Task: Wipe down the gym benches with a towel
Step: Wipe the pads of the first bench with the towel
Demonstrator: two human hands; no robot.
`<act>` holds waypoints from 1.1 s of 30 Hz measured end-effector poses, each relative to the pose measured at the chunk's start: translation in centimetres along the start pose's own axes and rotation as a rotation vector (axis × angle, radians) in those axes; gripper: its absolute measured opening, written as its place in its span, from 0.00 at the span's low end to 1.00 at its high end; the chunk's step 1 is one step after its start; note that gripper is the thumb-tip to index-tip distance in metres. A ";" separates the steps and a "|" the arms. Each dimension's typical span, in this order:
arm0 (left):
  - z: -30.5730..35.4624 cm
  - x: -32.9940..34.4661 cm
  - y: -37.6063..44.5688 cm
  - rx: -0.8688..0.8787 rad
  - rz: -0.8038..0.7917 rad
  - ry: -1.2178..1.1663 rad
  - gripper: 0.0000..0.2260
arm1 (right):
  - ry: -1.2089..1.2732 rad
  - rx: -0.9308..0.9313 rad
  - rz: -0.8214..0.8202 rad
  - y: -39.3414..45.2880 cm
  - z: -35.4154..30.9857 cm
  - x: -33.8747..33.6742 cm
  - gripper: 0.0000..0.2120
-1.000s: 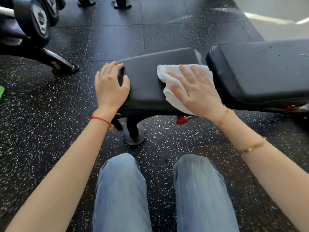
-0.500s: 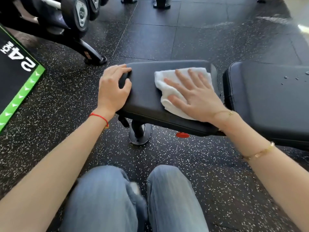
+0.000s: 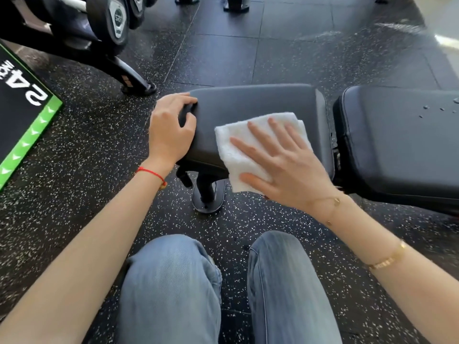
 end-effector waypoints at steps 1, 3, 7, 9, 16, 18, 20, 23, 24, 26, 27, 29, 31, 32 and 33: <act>0.0 -0.1 0.0 0.000 0.010 0.004 0.15 | -0.018 0.005 -0.008 -0.5 0.4 0.0 0.32; 0.0 -0.4 0.0 -0.009 0.050 0.008 0.14 | -0.029 0.022 -0.020 -0.6 0.6 0.0 0.33; -0.3 -0.5 0.0 -0.028 0.062 -0.014 0.14 | -0.066 0.005 -0.005 2.3 -2.5 0.4 0.33; -0.4 -0.3 0.1 -0.035 0.050 -0.034 0.14 | -0.103 0.025 0.015 3.1 -4.2 0.6 0.33; -0.4 -0.2 0.0 -0.034 0.040 -0.005 0.14 | -0.112 0.144 0.173 -2.8 -1.4 1.1 0.31; -0.2 -0.2 -0.1 -0.062 0.054 0.004 0.14 | -0.099 0.172 0.138 -1.6 -1.6 0.9 0.32; -0.1 -0.2 -0.1 -0.070 0.055 0.006 0.14 | -0.089 0.176 0.100 1.5 -3.5 0.7 0.33; -0.1 -0.3 0.0 -0.052 0.030 -0.022 0.14 | -0.087 0.148 0.059 3.8 -5.9 1.0 0.34; -0.2 -0.4 0.0 -0.044 0.023 -0.020 0.14 | -0.084 0.144 0.075 3.3 -5.7 1.1 0.34; -0.2 -0.4 -0.2 -0.035 0.012 0.000 0.14 | -0.077 0.161 0.136 0.9 -4.0 1.3 0.32; -0.2 -0.4 -0.2 -0.032 0.007 0.003 0.14 | -0.070 0.184 0.167 -0.7 -2.9 1.2 0.31; -0.1 -0.2 -0.2 -0.022 -0.007 0.017 0.15 | -0.025 0.235 0.179 -3.2 -0.5 1.0 0.32; 0.1 0.2 -0.3 -0.001 -0.035 0.053 0.15 | 0.035 0.268 0.144 -4.0 1.6 0.8 0.32; 0.2 0.3 -0.3 0.007 -0.046 0.072 0.15 | 0.070 0.287 0.122 -3.5 2.7 0.6 0.31; 0.3 0.4 -0.2 0.010 -0.055 0.088 0.15 | 0.120 0.327 0.106 -2.5 4.0 0.4 0.30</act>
Point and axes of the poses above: each hand's wrist, its own y-axis towards the middle knuckle, its own x-axis out of the palm, z = x × y, the point moved 8 cm from there along y, towards the middle knuckle, and after that the axes turned 2 degrees about z, right-handed, at the moved point
